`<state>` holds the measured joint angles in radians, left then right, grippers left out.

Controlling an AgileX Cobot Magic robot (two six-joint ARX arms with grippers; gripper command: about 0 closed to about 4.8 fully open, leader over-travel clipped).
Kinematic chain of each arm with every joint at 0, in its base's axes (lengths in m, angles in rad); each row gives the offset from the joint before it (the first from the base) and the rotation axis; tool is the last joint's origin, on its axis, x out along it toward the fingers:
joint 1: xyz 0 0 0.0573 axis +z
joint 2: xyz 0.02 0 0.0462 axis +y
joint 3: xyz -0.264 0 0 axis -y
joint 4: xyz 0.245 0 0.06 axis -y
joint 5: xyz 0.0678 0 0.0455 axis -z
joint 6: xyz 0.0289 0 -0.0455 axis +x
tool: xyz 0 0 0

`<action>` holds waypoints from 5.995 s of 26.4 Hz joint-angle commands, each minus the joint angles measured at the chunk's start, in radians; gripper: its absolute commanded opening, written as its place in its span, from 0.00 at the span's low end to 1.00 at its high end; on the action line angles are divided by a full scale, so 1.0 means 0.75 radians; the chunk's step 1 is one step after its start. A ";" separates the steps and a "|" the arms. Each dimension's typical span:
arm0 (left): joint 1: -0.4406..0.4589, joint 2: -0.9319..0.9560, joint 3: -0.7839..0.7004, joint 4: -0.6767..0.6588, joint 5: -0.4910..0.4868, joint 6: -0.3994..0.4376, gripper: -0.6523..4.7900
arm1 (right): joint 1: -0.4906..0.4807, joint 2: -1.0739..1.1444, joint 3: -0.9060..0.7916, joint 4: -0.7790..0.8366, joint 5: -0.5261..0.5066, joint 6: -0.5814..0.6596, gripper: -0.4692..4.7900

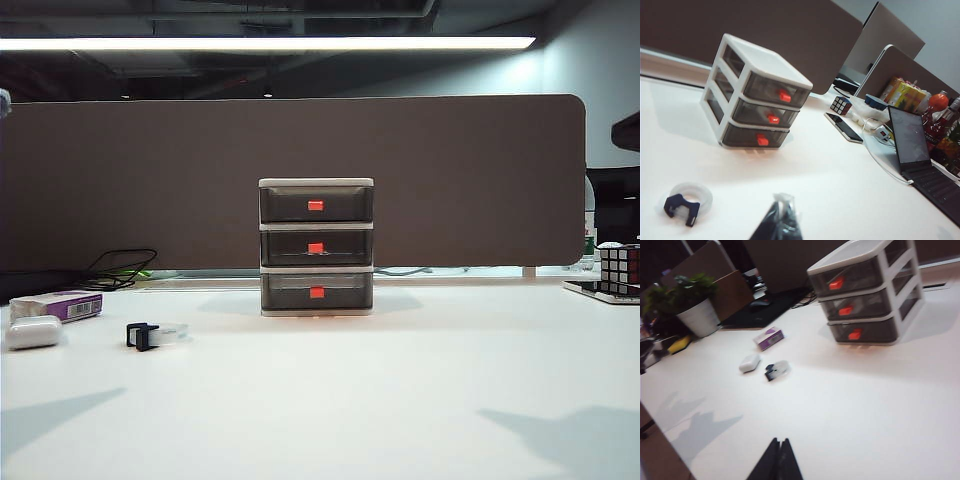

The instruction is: Open the second layer of the drawer on the table, pick up the transparent tape on the table and put it in, and finally close the drawer.

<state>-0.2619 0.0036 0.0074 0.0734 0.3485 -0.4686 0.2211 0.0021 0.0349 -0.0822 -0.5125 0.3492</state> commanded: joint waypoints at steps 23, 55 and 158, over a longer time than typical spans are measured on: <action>-0.267 1.627 0.237 1.318 -0.149 0.066 0.16 | 0.001 0.557 0.245 0.256 0.097 -0.160 0.08; -0.562 2.432 0.887 1.355 -0.704 0.263 0.38 | 0.018 1.748 0.775 0.750 -0.179 -0.300 0.08; -0.646 2.876 1.413 1.163 -1.313 0.431 0.11 | 0.019 2.285 1.125 0.941 -0.280 -0.395 0.08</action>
<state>-0.7467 2.1635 1.0691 0.9932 -0.6315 -0.1497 0.2333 1.6966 0.8536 0.6128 -0.7094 0.0456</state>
